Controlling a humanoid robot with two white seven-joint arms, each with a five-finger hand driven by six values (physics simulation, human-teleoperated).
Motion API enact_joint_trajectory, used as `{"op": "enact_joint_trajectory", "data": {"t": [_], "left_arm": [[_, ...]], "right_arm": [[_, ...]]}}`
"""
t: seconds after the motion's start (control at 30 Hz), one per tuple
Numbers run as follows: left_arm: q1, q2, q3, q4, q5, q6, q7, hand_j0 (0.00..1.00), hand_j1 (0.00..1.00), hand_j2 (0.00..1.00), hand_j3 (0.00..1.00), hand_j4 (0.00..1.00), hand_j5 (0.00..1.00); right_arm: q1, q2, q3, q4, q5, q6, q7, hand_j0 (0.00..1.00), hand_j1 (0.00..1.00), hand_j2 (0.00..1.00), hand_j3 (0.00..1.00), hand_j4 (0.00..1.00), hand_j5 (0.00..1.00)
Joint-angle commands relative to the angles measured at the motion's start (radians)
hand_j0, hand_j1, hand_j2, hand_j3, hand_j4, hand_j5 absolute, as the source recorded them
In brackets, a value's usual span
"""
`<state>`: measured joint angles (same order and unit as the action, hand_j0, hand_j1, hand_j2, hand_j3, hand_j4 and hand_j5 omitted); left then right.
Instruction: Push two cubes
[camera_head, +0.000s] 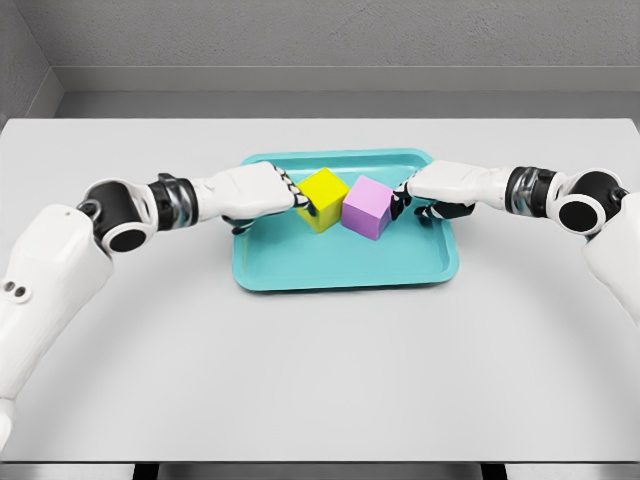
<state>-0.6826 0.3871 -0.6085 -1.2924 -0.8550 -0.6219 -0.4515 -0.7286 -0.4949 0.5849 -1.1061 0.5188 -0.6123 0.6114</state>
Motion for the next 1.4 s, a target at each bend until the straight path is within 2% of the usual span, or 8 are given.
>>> {"op": "enact_joint_trajectory", "data": {"t": [0.0, 0.33, 0.43, 1.37], "left_arm": [[0.0, -0.014, -0.011, -0.004, 0.128, 0.011, -0.064, 0.78, 0.78, 0.78, 0.78, 0.78, 0.78], [-0.009, -0.044, -0.011, 0.001, 0.126, 0.011, -0.065, 0.78, 0.78, 0.78, 0.78, 0.78, 0.78], [-0.012, -0.045, -0.011, 0.005, 0.126, 0.011, -0.073, 0.78, 0.78, 0.78, 0.78, 0.78, 0.78], [-0.017, -0.048, -0.01, 0.001, 0.126, 0.011, -0.079, 0.78, 0.78, 0.78, 0.78, 0.78, 0.78]], "right_arm": [[0.0, -0.001, 0.0, 0.0, -0.003, 0.001, -0.001, 0.54, 0.54, 0.54, 0.54, 0.54, 0.54], [0.002, -0.028, -0.002, 0.0, -0.003, 0.001, -0.001, 0.54, 0.54, 0.54, 0.54, 0.54, 0.54], [0.002, -0.034, -0.031, -0.003, -0.003, 0.001, -0.001, 0.54, 0.54, 0.54, 0.54, 0.54, 0.54], [-0.003, -0.027, -0.043, -0.014, -0.003, 0.001, -0.001, 0.54, 0.54, 0.54, 0.54, 0.54, 0.54]]}}
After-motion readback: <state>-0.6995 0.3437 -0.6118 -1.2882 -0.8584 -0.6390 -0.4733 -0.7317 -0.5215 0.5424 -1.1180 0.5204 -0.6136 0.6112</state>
